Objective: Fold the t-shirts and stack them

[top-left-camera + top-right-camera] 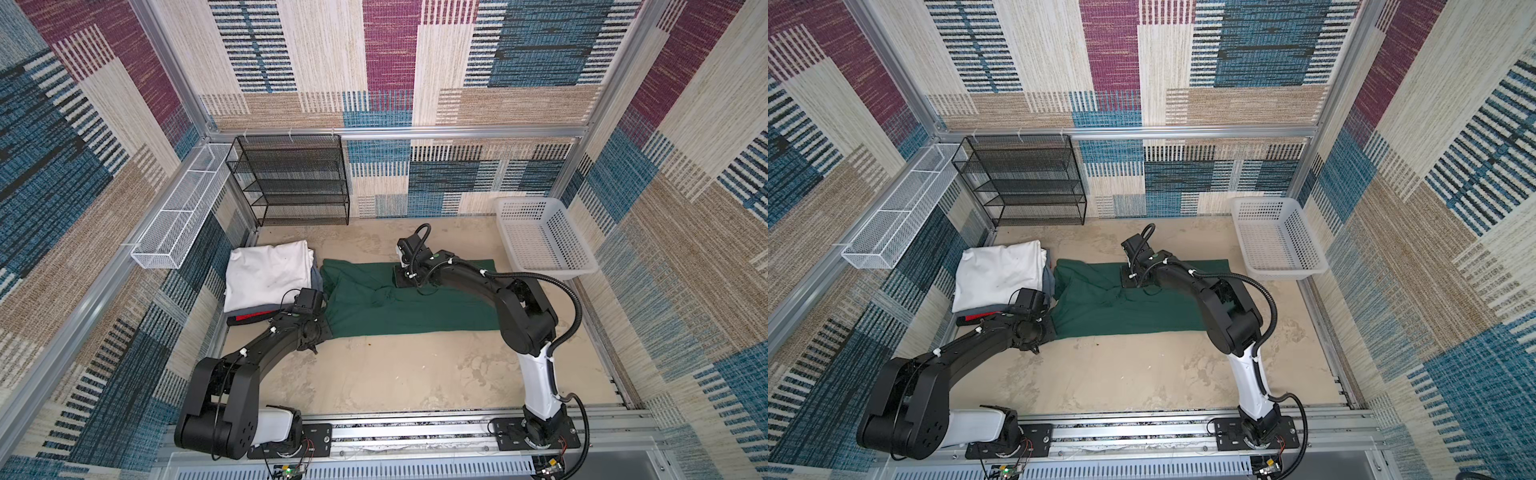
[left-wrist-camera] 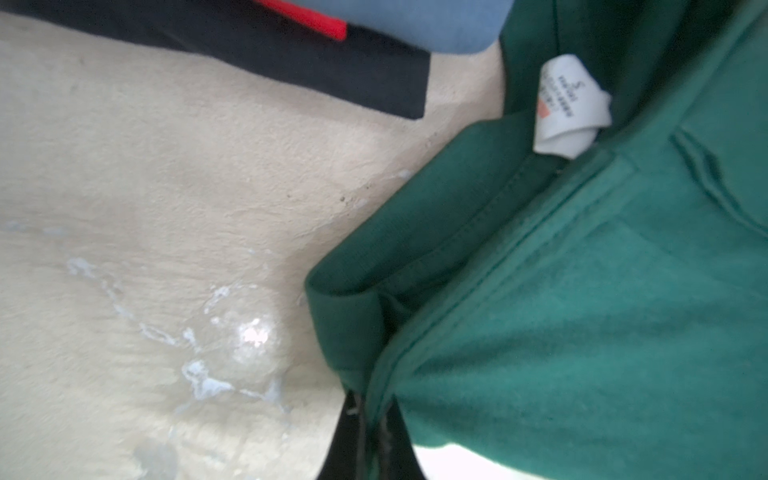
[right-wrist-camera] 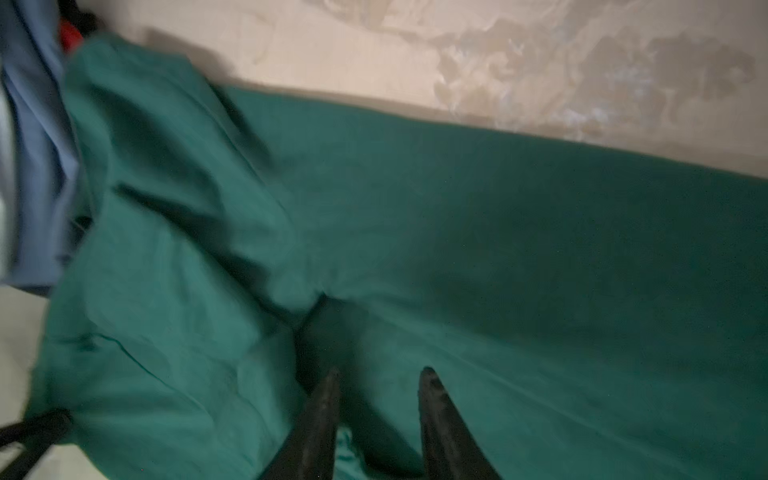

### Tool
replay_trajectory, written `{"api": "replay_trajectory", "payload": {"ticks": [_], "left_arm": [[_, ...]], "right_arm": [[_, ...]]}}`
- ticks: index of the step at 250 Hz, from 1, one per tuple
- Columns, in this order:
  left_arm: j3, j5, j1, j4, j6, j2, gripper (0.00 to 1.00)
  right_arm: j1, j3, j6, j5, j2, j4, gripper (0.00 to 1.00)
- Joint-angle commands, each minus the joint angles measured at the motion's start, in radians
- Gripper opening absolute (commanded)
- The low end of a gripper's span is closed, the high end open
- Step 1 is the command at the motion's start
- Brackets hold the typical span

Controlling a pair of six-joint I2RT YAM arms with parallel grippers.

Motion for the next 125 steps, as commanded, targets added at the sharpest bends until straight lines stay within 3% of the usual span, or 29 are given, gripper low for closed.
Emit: {"api": "replay_trajectory", "payload": {"ticks": [1, 34, 72, 125], "left_arm": [[-0.002, 0.024, 0.002, 0.004, 0.041, -0.012, 0.0], [-0.003, 0.018, 0.002, 0.005, 0.044, -0.028, 0.0], [-0.007, 0.028, 0.002, 0.017, 0.039, -0.033, 0.0], [-0.004, 0.038, 0.003, 0.02, 0.047, -0.026, 0.0]], "right_arm": [[0.056, -0.069, -0.159, 0.113, -0.075, 0.027, 0.23], [0.149, -0.106, -0.261, 0.124, -0.127, 0.073, 0.0], [0.213, -0.1, -0.344, 0.018, -0.09, 0.099, 0.0], [0.231, 0.022, -0.361, 0.006, 0.054, 0.052, 0.0]]}}
